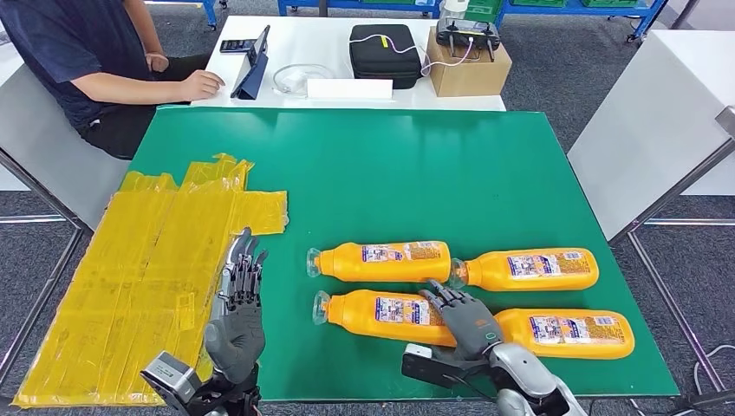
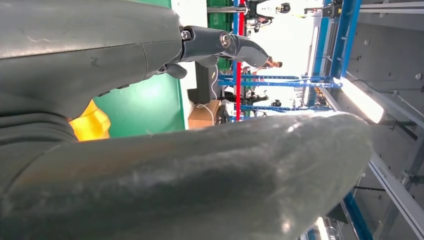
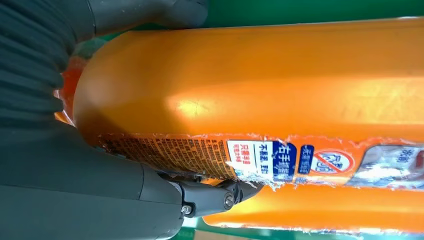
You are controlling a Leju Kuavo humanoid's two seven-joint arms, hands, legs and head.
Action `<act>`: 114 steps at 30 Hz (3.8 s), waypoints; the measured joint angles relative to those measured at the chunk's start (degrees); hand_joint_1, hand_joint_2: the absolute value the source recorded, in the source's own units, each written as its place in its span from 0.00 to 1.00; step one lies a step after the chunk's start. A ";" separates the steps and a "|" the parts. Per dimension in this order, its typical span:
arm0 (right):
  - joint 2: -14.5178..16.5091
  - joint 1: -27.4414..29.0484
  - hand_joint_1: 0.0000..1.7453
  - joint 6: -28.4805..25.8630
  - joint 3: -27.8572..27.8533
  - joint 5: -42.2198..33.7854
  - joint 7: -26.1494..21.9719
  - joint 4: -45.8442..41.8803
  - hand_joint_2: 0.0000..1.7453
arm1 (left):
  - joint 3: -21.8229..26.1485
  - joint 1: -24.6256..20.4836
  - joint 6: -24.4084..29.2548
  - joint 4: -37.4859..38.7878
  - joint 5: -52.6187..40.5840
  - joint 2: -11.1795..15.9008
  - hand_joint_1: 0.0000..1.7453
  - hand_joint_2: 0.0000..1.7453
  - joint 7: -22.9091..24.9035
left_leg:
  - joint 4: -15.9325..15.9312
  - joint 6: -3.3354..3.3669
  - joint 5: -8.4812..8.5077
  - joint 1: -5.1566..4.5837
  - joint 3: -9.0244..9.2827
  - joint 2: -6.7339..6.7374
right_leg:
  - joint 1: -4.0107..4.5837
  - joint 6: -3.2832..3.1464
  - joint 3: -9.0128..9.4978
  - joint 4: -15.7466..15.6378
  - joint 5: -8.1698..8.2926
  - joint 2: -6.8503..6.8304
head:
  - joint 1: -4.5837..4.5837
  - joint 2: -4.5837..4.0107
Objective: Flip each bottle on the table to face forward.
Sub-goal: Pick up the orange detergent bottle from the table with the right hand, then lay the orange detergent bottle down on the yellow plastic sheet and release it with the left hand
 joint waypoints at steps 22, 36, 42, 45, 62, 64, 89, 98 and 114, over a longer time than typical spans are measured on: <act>1.37 4.13 1.00 -15.22 -0.40 -10.53 -2.83 -2.02 1.00 | 6.14 1.31 0.51 -0.31 3.70 -3.68 0.00 1.00 -0.02 | 0.00 -0.01 0.00 0.03 -0.09 -0.07 | 0.03 0.00 0.02 0.04 0.00 -0.01 | 0.02 0.00; 15.10 10.14 1.00 -27.55 -6.55 -23.68 -18.34 -17.04 1.00 | 9.55 2.03 -24.52 8.09 14.56 -4.74 0.00 1.00 0.89 | -0.02 -0.05 0.04 0.01 -0.38 0.15 | -0.01 -0.04 -0.47 0.17 0.00 0.15 | 0.01 0.00; 16.83 9.87 1.00 -25.40 -7.29 -23.46 -18.74 -17.50 1.00 | 9.38 1.63 -28.38 10.46 16.19 -4.73 0.00 1.00 1.56 | -0.02 -0.05 0.04 0.01 -0.41 0.15 | 0.00 -0.03 -0.47 0.17 0.01 0.15 | -0.01 0.00; 17.64 8.67 1.00 -22.33 -7.06 -21.94 -18.03 -16.68 1.00 | 8.22 1.36 -31.59 11.02 16.90 -4.65 0.00 1.00 1.30 | -0.02 -0.05 0.04 0.02 -0.42 0.15 | 0.01 -0.03 -0.48 0.18 0.01 0.15 | -0.01 0.00; 21.26 5.36 1.00 -18.57 10.95 -9.91 -10.38 -3.00 1.00 | 5.60 0.98 -29.63 10.79 18.01 -3.69 0.00 1.00 0.16 | -0.03 -0.07 0.06 0.03 -0.55 0.13 | 0.00 -0.04 -0.64 0.19 0.00 0.15 | 0.01 0.00; 21.25 4.68 1.00 -18.49 12.42 -9.26 -10.34 -2.10 1.00 | 5.83 1.00 -28.65 10.79 17.60 -3.69 0.00 1.00 0.09 | -0.03 -0.07 0.06 0.03 -0.55 0.15 | 0.00 -0.04 -0.65 0.19 0.01 0.15 | -0.01 0.00; 21.12 1.32 0.28 -19.14 16.68 -6.76 -8.75 0.79 0.75 | 9.10 1.46 -24.32 9.14 10.55 -4.55 1.00 1.00 -0.36 | -0.02 -0.08 0.07 0.04 -0.55 0.16 | 0.01 -0.04 -0.69 0.19 0.01 0.16 | 0.00 0.00; 16.43 0.34 0.00 -17.95 9.33 -6.01 -3.18 -5.19 0.00 | 13.87 0.31 5.69 2.38 -14.71 -2.27 1.00 1.00 -0.11 | -0.02 -0.07 0.16 0.04 -0.59 0.13 | 0.01 -0.06 -0.65 0.20 0.07 0.15 | 0.00 0.00; 8.93 -16.60 0.00 -7.77 -1.18 -14.93 -5.18 0.72 1.00 | 27.68 -12.48 36.25 20.35 -83.70 8.02 1.00 1.00 26.37 | -0.02 -0.13 0.50 0.05 -0.64 0.11 | 0.01 -0.01 -0.69 0.27 0.31 0.15 | 0.01 0.00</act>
